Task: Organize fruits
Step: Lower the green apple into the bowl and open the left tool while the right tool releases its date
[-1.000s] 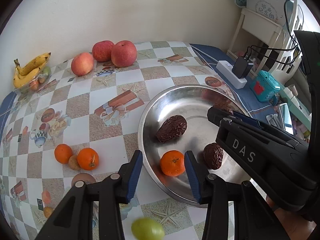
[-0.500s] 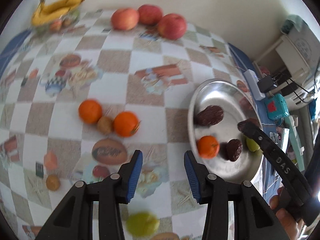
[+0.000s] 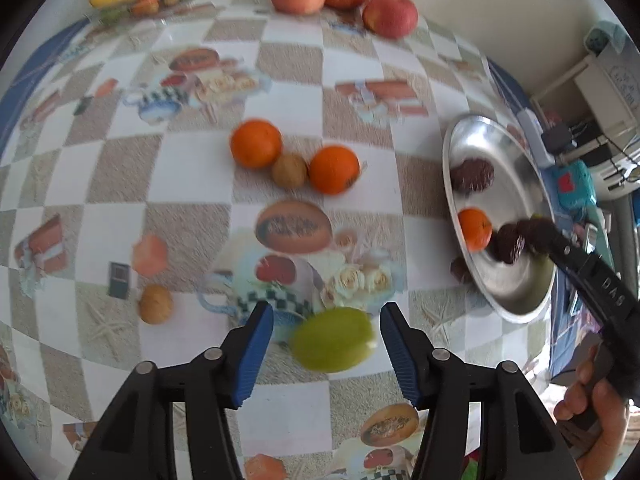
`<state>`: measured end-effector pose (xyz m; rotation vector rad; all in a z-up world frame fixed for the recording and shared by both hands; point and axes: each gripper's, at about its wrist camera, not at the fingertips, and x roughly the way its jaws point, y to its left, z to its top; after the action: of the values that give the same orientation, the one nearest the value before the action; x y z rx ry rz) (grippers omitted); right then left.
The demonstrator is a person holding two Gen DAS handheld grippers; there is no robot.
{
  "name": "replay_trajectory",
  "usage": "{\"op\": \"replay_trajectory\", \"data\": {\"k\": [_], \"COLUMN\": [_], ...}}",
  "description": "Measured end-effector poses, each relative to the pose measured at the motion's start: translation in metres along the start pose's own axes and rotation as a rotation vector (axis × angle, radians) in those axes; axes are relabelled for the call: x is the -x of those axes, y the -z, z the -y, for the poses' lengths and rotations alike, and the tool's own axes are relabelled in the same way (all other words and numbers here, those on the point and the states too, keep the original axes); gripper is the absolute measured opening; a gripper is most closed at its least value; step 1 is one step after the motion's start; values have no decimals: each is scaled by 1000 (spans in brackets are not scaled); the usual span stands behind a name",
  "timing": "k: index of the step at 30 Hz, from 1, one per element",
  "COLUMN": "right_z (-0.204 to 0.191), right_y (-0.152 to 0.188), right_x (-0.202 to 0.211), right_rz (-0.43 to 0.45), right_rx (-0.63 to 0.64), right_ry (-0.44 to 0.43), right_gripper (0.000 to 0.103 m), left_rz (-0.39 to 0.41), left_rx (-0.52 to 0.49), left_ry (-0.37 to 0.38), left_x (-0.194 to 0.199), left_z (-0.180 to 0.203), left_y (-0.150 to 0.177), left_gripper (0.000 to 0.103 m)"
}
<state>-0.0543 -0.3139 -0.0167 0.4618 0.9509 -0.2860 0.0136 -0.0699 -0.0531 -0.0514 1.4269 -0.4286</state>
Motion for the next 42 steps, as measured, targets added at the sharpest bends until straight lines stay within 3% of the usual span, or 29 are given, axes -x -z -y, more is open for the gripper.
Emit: {"op": "replay_trajectory", "data": {"k": [4, 6, 10, 13, 17, 24, 32, 42], "right_z": [-5, -6, -6, -7, -7, -7, 15, 21], "right_y": [1, 1, 1, 1, 1, 0, -3, -3], "right_x": [-1, -2, -3, -3, -3, -6, -2, -3], "right_rz": [-7, -9, -14, -15, -14, -16, -1, 2], "right_rx": [13, 18, 15, 20, 17, 25, -34, -63], "right_ry": [-4, -4, -8, -10, -12, -14, 56, 61], "right_gripper": [35, 35, 35, 35, 35, 35, 35, 35], "left_rz": [-85, -107, -88, -70, -5, 120, 157, 155], "left_rx": [-25, -28, -55, -36, 7, -110, -213, -130], "left_ry": [-57, -43, -33, -44, 34, 162, 169, 165], "left_x": [-21, -26, -21, -18, -3, 15, 0, 0], "left_z": [2, 1, 6, 5, 2, 59, 108, 87], "left_y": [5, 6, 9, 7, 2, -6, -18, -21], "left_gripper": [66, 66, 55, 55, 55, 55, 58, 64]}}
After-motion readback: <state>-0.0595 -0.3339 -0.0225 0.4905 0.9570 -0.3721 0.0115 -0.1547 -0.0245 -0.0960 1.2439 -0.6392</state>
